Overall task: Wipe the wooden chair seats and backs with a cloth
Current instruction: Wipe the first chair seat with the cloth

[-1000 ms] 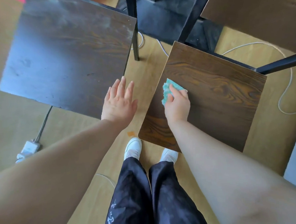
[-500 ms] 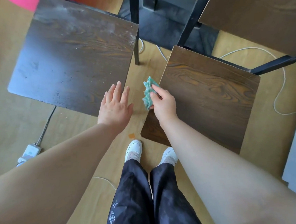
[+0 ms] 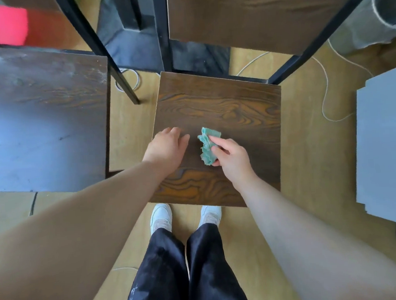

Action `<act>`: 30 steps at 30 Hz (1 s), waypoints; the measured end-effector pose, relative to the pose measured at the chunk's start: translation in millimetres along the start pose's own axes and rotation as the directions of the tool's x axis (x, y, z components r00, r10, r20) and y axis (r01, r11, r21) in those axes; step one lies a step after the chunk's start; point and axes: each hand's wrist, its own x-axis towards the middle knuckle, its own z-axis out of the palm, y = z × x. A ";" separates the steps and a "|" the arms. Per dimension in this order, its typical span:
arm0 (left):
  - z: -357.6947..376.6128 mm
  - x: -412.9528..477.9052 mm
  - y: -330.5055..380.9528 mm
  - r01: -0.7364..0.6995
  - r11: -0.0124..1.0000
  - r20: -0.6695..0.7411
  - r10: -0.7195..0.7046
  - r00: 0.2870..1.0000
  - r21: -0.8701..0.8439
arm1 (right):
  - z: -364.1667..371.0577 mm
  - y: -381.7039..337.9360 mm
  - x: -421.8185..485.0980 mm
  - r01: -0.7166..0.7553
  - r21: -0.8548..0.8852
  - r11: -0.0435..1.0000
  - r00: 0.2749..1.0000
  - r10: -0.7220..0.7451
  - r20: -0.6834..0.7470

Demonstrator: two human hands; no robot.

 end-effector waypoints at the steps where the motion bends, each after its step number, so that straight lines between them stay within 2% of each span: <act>1: 2.8 3.9 7.3 0.051 0.994 0.046 -0.046 0.998 -0.093 | -5.4 3.4 -0.2 0.001 0.020 1.000 1.000 -0.002 0.004; 3: 8.9 10.7 19.8 0.157 0.951 0.134 -0.125 0.983 -0.266 | -14.0 8.9 -0.7 0.006 0.058 0.998 1.000 -0.006 0.014; 6: 18.3 17.0 33.2 0.218 0.882 0.193 -0.148 0.970 -0.418 | -22.6 13.4 -0.8 0.004 0.139 0.990 1.000 -0.007 0.025; 11: 26.8 18.3 45.4 0.294 0.770 0.245 -0.183 0.952 -0.567 | -30.1 15.5 0.2 -0.002 0.197 0.980 0.999 -0.007 0.045; 17: 30.4 21.7 46.3 0.340 0.636 0.262 -0.217 0.940 -0.693 | -33.8 11.9 3.0 -0.016 0.164 0.986 0.999 0.008 0.049; 21: 29.0 23.7 47.6 0.346 0.605 0.273 -0.213 0.938 -0.717 | -34.1 9.5 3.8 -0.031 0.166 0.986 0.999 0.025 0.039; 30: 31.0 23.9 49.3 0.332 0.657 0.273 -0.194 0.942 -0.677 | -33.8 9.0 7.5 -0.067 0.200 0.977 0.998 0.065 0.016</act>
